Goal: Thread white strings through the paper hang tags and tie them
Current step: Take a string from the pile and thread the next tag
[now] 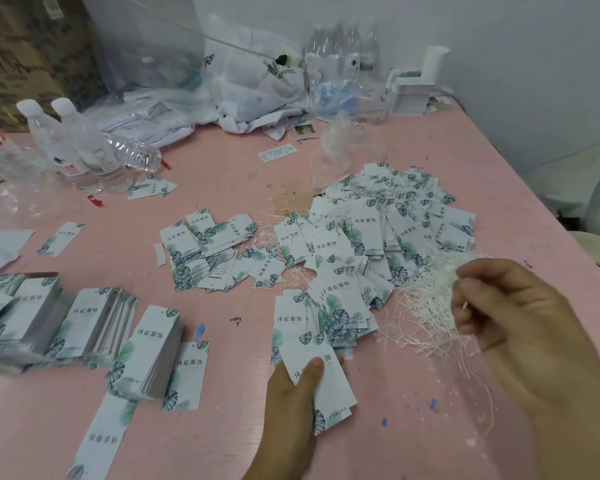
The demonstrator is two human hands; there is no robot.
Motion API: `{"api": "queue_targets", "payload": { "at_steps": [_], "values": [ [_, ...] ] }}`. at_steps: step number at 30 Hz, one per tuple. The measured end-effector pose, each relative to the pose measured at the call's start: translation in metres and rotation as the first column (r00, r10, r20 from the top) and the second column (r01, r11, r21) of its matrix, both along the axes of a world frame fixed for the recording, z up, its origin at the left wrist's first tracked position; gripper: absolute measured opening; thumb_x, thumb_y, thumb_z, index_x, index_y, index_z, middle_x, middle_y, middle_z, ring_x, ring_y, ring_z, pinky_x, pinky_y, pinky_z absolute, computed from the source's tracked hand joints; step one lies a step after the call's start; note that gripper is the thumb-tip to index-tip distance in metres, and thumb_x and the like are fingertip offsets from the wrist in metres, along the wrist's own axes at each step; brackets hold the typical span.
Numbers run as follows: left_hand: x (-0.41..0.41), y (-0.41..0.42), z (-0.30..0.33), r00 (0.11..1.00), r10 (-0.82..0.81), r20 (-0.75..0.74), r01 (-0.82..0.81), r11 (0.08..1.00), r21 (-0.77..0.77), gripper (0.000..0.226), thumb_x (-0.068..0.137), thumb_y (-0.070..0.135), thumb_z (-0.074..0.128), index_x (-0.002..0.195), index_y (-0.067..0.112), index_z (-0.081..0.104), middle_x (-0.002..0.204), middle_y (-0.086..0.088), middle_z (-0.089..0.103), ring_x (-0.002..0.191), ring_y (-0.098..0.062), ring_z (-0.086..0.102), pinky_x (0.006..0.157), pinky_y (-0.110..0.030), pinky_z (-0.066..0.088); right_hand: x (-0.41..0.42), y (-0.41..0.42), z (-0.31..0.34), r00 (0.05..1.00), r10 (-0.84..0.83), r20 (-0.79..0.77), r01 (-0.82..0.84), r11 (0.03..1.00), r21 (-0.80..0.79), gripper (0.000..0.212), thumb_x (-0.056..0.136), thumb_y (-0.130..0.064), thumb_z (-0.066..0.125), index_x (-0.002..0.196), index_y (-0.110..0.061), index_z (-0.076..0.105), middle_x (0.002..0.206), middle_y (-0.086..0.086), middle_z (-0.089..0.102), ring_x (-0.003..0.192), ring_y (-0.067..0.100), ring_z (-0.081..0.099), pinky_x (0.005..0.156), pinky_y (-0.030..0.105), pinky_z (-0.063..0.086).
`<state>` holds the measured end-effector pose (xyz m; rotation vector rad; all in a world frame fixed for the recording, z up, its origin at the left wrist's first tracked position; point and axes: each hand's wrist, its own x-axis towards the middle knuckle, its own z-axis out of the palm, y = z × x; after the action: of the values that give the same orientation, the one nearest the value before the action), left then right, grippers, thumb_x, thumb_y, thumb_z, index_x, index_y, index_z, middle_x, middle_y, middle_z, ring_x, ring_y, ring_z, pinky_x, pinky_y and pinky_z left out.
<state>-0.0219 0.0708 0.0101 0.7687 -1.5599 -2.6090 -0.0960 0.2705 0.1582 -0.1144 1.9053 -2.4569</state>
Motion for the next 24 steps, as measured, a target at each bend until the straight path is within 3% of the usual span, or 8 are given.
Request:
{"api": "queue_targets", "payload": {
  "at_steps": [2, 4, 7, 9, 11, 14, 19, 24],
  "values": [
    [-0.001, 0.0, -0.001, 1.0, 0.008, 0.002, -0.008, 1.0, 0.004, 0.033, 0.079, 0.024, 0.069, 0.111, 0.017, 0.073, 0.108, -0.018, 0.074, 0.099, -0.038, 0.071, 0.085, -0.054, 0.056, 0.001, -0.003, 0.013, 0.999, 0.031, -0.015, -0.033, 0.991, -0.134, 0.013, 0.067, -0.023, 0.074, 0.079, -0.018, 0.077, 0.064, 0.001, 0.065, 0.056, 0.009, 0.058, 0.049, 0.016, 0.047],
    [-0.001, -0.001, -0.003, 1.0, 0.007, 0.007, -0.007, 1.0, 0.005, 0.034, 0.078, 0.024, 0.069, 0.111, 0.016, 0.072, 0.107, -0.019, 0.074, 0.098, -0.039, 0.071, 0.085, -0.056, 0.056, 0.004, -0.006, 0.018, 0.997, 0.072, -0.012, -0.073, 0.978, -0.194, 0.029, 0.059, -0.034, 0.08, 0.082, -0.016, 0.078, 0.069, 0.001, 0.069, 0.06, 0.008, 0.063, 0.053, 0.015, 0.05],
    [-0.001, -0.001, -0.004, 1.0, 0.006, 0.014, -0.006, 1.0, -0.014, 0.04, 0.078, 0.025, 0.068, 0.115, 0.011, 0.069, 0.106, -0.018, 0.074, 0.097, -0.037, 0.072, 0.08, -0.049, 0.059, 0.01, -0.013, 0.006, 0.992, 0.124, 0.04, -0.113, 0.971, -0.21, 0.024, 0.067, -0.018, 0.072, 0.089, -0.013, 0.08, 0.079, 0.008, 0.074, 0.069, 0.013, 0.071, 0.061, 0.017, 0.056],
    [-0.001, -0.001, -0.005, 1.0, 0.01, 0.019, -0.009, 1.0, -0.029, 0.042, 0.078, 0.026, 0.069, 0.116, 0.01, 0.068, 0.107, -0.019, 0.074, 0.097, -0.037, 0.072, 0.083, -0.052, 0.058, 0.016, -0.022, -0.012, 0.993, 0.073, 0.092, -0.067, 0.995, -0.069, 0.028, 0.071, -0.001, 0.064, 0.091, -0.014, 0.08, 0.082, 0.012, 0.075, 0.073, 0.018, 0.073, 0.064, 0.02, 0.058],
    [-0.001, -0.001, -0.005, 1.0, 0.007, 0.025, -0.006, 0.999, -0.041, 0.041, 0.078, 0.028, 0.07, 0.115, 0.009, 0.069, 0.108, -0.021, 0.073, 0.098, -0.04, 0.07, 0.088, -0.06, 0.055, 0.022, -0.033, -0.034, 0.996, -0.031, 0.082, 0.011, 0.972, 0.233, 0.03, 0.077, 0.006, 0.067, 0.091, -0.017, 0.08, 0.082, 0.007, 0.077, 0.072, 0.019, 0.074, 0.067, 0.021, 0.059],
    [-0.002, 0.0, -0.006, 1.0, 0.008, 0.021, -0.007, 0.999, -0.05, 0.033, 0.079, 0.027, 0.069, 0.109, 0.013, 0.073, 0.106, -0.021, 0.073, 0.098, -0.042, 0.07, 0.091, -0.064, 0.051, 0.026, -0.044, -0.061, 0.997, -0.043, 0.069, 0.004, 0.873, 0.488, 0.027, 0.083, -0.002, 0.073, 0.09, -0.027, 0.077, 0.077, -0.004, 0.076, 0.07, 0.013, 0.072, 0.067, 0.014, 0.055],
    [-0.002, 0.0, -0.004, 1.0, 0.001, -0.01, -0.002, 0.999, -0.049, 0.03, 0.079, 0.024, 0.068, 0.107, 0.016, 0.074, 0.108, -0.018, 0.074, 0.1, -0.039, 0.07, 0.091, -0.058, 0.053, 0.024, -0.045, -0.063, 0.999, -0.033, -0.007, 0.031, 0.834, 0.55, 0.029, 0.082, -0.006, 0.074, 0.082, -0.036, 0.075, 0.074, -0.007, 0.074, 0.067, 0.007, 0.069, 0.062, 0.01, 0.051],
    [-0.001, -0.001, -0.002, 1.0, -0.004, -0.012, 0.004, 1.0, -0.021, 0.031, 0.077, 0.025, 0.069, 0.107, 0.017, 0.074, 0.108, -0.017, 0.074, 0.1, -0.04, 0.07, 0.091, -0.056, 0.053, 0.011, -0.021, -0.006, 0.942, -0.199, -0.271, 0.292, 0.884, 0.366, 0.01, 0.078, -0.024, 0.075, 0.085, -0.031, 0.071, 0.082, -0.011, 0.07, 0.072, 0.003, 0.059, 0.072, 0.009, 0.046]
  ]
}}
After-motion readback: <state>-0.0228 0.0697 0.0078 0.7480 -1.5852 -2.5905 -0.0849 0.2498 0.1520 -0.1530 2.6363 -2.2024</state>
